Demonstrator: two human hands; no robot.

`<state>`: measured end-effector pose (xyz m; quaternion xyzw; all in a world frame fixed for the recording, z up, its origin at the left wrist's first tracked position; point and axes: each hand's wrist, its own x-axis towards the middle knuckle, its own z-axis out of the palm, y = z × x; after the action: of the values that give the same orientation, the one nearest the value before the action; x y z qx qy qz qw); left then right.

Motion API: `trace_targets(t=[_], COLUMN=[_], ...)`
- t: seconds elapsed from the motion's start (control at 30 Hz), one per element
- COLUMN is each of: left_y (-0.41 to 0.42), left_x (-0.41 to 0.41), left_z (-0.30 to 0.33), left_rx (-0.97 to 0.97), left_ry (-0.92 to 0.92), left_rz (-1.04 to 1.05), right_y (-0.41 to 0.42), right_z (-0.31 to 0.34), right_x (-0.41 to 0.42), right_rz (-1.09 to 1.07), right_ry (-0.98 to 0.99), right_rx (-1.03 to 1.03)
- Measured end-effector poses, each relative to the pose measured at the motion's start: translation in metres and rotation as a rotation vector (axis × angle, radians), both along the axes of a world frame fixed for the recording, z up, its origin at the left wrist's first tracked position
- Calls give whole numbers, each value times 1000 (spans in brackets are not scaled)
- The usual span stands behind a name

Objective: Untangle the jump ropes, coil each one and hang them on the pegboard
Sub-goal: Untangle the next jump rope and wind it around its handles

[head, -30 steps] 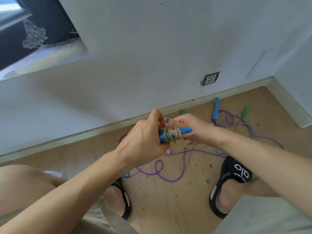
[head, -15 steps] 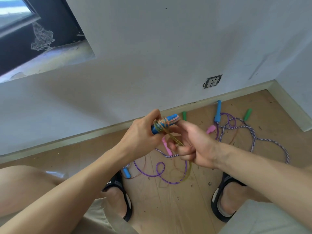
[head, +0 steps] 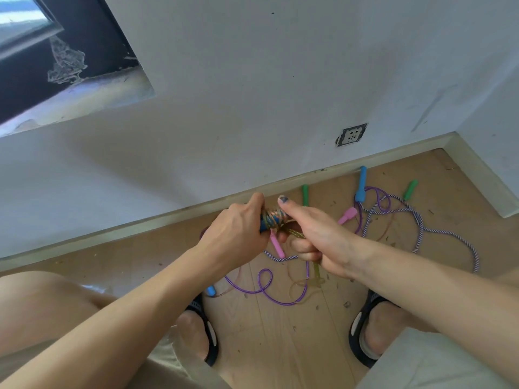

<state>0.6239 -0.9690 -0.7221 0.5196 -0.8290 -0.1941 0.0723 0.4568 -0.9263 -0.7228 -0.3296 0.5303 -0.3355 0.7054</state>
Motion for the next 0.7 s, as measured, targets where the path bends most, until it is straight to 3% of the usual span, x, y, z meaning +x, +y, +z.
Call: trace_targets(t=[0.17,0.4,0.5,0.6,0.7], left_y=[-2,-18,-19,-13,-11], left_x=[1,11,13,6,3], left_z=[5,17,20,20,17], left_rx=[118,571,443,240,192], left_ry=[142,51,-38,-6,39], left_rz=[-14,-56,-98,-26,51], right_y=[-4,-5,-8,-9,-4], right_z=[2,3,6,7,4], right_x=[-4,-7,-9,-6,0], right_rz=[-8,46,69,60,43], right_ry=[38,110,133,102,51], right_rx=[-66,-144,-199,-200,-148])
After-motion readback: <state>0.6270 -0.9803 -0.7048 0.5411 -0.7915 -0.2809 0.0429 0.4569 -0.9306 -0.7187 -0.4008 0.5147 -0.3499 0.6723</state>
